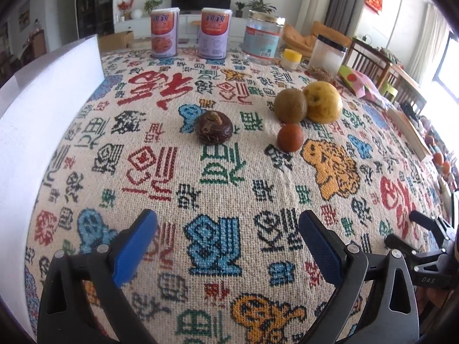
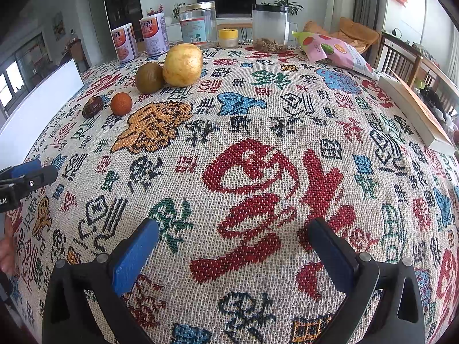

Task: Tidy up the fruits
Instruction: 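Lower the left tool onto another brown wrinkled fruit and close it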

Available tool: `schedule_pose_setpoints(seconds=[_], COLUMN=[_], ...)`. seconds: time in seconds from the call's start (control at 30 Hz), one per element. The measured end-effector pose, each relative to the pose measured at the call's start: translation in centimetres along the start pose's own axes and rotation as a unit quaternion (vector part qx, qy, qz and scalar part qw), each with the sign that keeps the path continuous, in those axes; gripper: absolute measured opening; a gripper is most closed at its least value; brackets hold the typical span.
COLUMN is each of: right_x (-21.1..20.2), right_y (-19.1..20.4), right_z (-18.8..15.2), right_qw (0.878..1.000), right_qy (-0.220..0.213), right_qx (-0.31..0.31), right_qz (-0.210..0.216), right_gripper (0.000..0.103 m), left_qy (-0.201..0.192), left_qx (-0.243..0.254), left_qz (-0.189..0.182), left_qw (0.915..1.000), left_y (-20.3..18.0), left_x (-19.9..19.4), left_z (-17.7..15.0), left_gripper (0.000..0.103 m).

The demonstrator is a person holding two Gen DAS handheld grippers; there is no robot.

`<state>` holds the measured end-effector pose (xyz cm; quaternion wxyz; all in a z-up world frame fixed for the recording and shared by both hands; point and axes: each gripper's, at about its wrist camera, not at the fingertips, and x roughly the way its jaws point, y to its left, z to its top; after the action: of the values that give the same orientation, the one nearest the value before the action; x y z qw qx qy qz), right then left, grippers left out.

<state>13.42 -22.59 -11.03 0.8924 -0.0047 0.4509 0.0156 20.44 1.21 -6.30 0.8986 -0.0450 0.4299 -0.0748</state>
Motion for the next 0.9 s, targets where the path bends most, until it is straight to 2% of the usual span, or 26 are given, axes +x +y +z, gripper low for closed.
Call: schedule_pose_setpoints(seconds=[0.13,0.23,0.3,0.33,0.37,0.53,0.7,0.8,0.9], right_x=[0.0,0.0,0.0,0.0,0.0,0.1,0.1,0.1,0.1], right_y=[0.0,0.0,0.0,0.0,0.1,0.0,0.1,0.1,0.1], right_z=[0.0,0.0,0.0,-0.1,-0.1,-0.1,-0.1,-0.1,-0.1], right_qw=[1.0,1.0,1.0,1.0,1.0,1.0,1.0,1.0,1.0], right_qy=[0.0,0.0,0.0,0.0,0.0,0.0,0.0,0.0,0.001], right_qx=[0.0,0.0,0.0,0.0,0.0,0.0,0.0,0.0,0.0], right_qz=[0.0,0.0,0.0,0.0,0.0,0.0,0.0,0.0,0.0], right_gripper=[0.103,0.103,0.103,0.103,0.103,0.103,0.103,0.103,0.103], left_qy=[0.005,0.015,0.023,0.014,0.01,0.019,0.037,0.033,0.024], left_qx=[-0.002,0.002,0.004,0.016,0.027,0.025,0.033,0.031,0.029], left_qz=[0.021,0.043,0.041,0.054,0.051,0.042,0.013,0.002,0.011], left_qw=[0.9998,0.999,0.9989,0.9983,0.9983,0.9986,0.9987,0.999,0.9992], left_y=[0.7,1.0,1.0,0.9,0.6,0.8,0.6,0.3,0.2], left_x=[3.4,6.3,7.7,7.8,7.7,5.1,0.0,-2.5,-3.0], left_z=[4.3,5.8,5.9,6.0,5.8,3.7,-0.8,-3.7,-5.3], left_gripper=[0.098,0.095,0.07,0.061,0.042,0.041,0.041,0.041,0.042])
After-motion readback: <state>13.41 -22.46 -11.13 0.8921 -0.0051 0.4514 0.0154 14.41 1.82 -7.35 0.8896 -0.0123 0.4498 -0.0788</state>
